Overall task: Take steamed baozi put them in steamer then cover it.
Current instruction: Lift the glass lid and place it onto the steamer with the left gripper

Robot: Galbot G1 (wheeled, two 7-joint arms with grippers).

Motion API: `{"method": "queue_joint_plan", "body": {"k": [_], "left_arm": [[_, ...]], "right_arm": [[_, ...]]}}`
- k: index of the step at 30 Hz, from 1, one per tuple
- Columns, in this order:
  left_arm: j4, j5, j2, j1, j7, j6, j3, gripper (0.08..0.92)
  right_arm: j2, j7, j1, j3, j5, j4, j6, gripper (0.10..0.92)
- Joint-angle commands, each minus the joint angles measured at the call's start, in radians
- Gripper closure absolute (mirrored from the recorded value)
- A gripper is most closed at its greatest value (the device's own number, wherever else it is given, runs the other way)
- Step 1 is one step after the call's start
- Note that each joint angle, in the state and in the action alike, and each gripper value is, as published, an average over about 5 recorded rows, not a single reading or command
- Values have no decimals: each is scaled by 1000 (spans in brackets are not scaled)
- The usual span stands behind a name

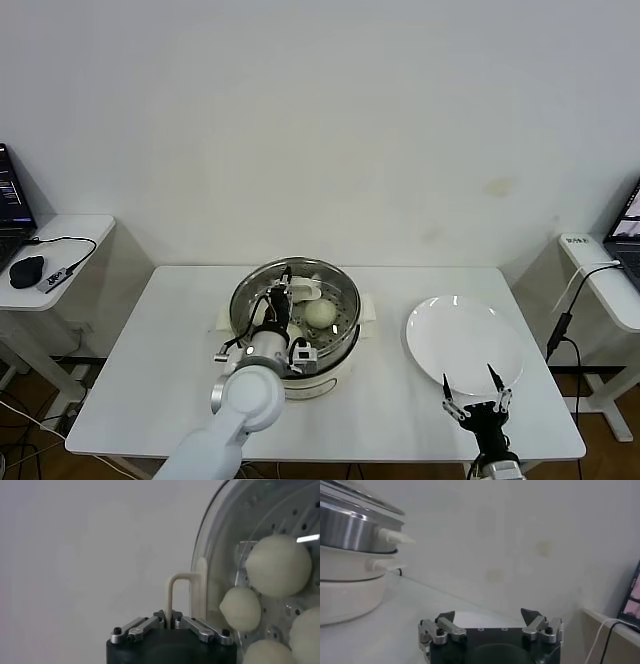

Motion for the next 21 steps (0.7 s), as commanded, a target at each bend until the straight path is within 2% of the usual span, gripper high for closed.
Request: {"method": "queue_joint_plan", "body": {"k": [1,21], "left_arm": [[8,12,-19,11,-4,-5,4,859],[40,30,-26,5,-17,-22,-12,859]], "right_arm": [[1,0,0,-4,-3,0,1,203],[-5,0,-4,-3,-2,-5,8,203]]}}
